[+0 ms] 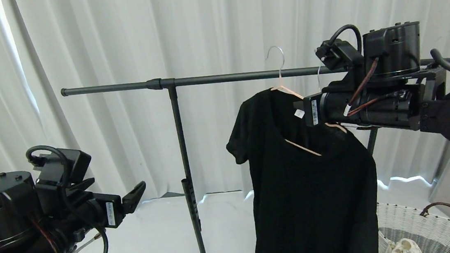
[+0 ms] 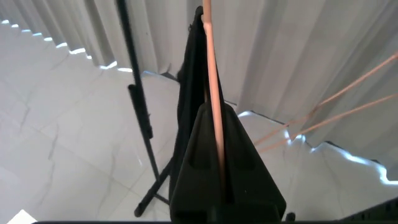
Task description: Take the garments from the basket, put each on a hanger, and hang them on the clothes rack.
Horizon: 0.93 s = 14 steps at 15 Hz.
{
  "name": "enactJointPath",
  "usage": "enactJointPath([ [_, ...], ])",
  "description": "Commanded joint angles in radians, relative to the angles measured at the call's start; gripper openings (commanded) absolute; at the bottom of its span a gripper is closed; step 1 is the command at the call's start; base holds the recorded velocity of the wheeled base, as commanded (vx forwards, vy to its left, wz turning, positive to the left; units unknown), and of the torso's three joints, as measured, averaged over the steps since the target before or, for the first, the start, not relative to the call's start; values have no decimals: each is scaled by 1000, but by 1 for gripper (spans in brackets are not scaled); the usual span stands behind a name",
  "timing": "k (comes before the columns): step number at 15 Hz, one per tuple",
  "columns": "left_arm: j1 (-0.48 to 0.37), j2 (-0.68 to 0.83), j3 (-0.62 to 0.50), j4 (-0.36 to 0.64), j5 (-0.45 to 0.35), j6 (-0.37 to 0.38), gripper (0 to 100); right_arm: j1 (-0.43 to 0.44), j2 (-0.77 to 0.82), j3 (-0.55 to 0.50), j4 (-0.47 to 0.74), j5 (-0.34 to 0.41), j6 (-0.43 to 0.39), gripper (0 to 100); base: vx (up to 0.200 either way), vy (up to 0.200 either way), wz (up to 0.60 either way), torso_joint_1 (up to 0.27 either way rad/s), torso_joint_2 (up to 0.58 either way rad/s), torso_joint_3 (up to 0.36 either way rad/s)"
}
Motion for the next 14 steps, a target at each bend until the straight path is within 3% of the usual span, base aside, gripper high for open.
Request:
enactJointPath([
  [1, -13, -2, 1, -1, 1, -1, 100, 1, 21, -9, 0, -1, 0, 0, 200, 0, 0, 7, 12, 2],
  [8, -48, -2, 1, -1, 1, -1, 100, 1, 20, -9, 0, -1, 0, 0, 200, 0, 0, 4, 4, 0],
  [14, -50, -2, 1, -1, 1, -1, 100, -8, 53, -55, 6, -2, -1, 0, 0, 0, 0, 0, 0, 0],
])
